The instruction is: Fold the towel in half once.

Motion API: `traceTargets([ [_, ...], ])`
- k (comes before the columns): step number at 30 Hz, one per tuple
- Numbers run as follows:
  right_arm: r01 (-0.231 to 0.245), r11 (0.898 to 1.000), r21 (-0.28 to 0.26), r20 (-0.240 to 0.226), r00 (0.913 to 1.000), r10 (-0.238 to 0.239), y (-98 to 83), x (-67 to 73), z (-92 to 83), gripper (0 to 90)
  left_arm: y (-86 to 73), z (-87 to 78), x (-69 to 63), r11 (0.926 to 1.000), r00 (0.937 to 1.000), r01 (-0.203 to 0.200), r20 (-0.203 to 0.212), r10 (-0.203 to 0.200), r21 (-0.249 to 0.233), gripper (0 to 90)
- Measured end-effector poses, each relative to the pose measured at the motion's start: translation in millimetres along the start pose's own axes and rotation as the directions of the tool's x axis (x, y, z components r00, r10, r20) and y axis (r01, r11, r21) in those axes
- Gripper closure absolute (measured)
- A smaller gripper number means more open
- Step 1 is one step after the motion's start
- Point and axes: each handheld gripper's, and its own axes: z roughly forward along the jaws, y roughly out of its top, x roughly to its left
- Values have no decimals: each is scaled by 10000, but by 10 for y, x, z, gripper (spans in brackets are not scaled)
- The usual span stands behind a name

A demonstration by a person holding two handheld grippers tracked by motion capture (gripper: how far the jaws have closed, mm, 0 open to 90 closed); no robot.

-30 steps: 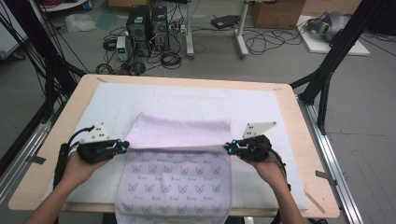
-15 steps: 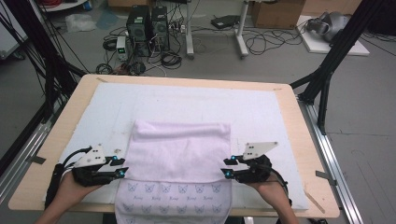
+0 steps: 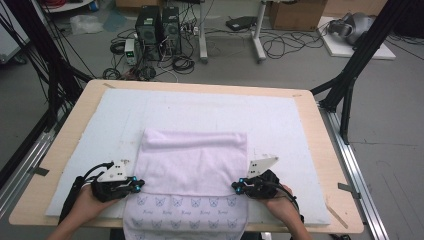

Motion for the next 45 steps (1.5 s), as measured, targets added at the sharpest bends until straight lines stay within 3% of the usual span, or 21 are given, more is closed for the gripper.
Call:
traceTargets([
  [5, 213, 9978, -633, 113, 9997, -207, 101, 99, -207, 879, 66, -285, -64, 9978, 9999, 49, -160, -60, -664, 879],
  [8, 265, 9958, -880, -74, 9996, -272, 134, 229, -316, 878, 41, -433, -185, 9971, 10000, 25, -26, -27, -766, 879],
  [11, 383, 9942, -1001, -570, 9974, -442, 99, 430, -414, 869, -36, -539, -343, 9970, 9997, -112, 210, 128, -762, 876],
  [13, 320, 9939, -1060, -814, 9959, -407, 52, 516, -460, 814, -68, -572, -399, 9975, 9996, -169, 230, 185, -687, 829],
  [15, 100, 9934, -1140, -772, 9968, -189, 21, 501, -491, 751, -67, -572, -387, 9976, 9998, -104, 182, 116, -690, 740],
  [19, -212, 9922, -1228, -287, 9994, 178, 45, 292, -486, 682, 13, -499, -240, 9968, 9998, 25, -172, -39, -794, 653],
  [26, -559, 9944, -897, 915, 9937, 641, 177, -318, -309, 562, 193, -178, 233, 9939, 9940, 574, -870, -657, -944, 587],
  [29, -988, 9935, -566, 1318, 9856, 1056, 172, -584, -182, 534, 246, -9, 445, 9903, 9857, 1058, -1222, -1164, -905, 513],
  [34, -1344, 9886, -675, 1622, 9762, 1438, 202, -916, -101, 509, 315, 234, 796, 9754, 9699, 1982, -1242, -2094, -968, 502],
  [36, -1620, 9839, -758, 1565, 9726, 1722, 244, -1026, -95, 475, 382, 287, 905, 9719, 9633, 2151, -1429, -2273, -958, 517],
  [41, -1708, 9825, -738, 1691, 9688, 1811, 349, -1242, -79, 444, 521, 344, 1167, 9632, 9459, 2477, -1891, -2637, -1041, 524],
  [45, -1965, 9789, -568, 1719, 9639, 2034, 308, -1356, -30, 418, 472, 451, 1304, 9527, 9353, 2922, -1829, -3029, -837, 478],
])
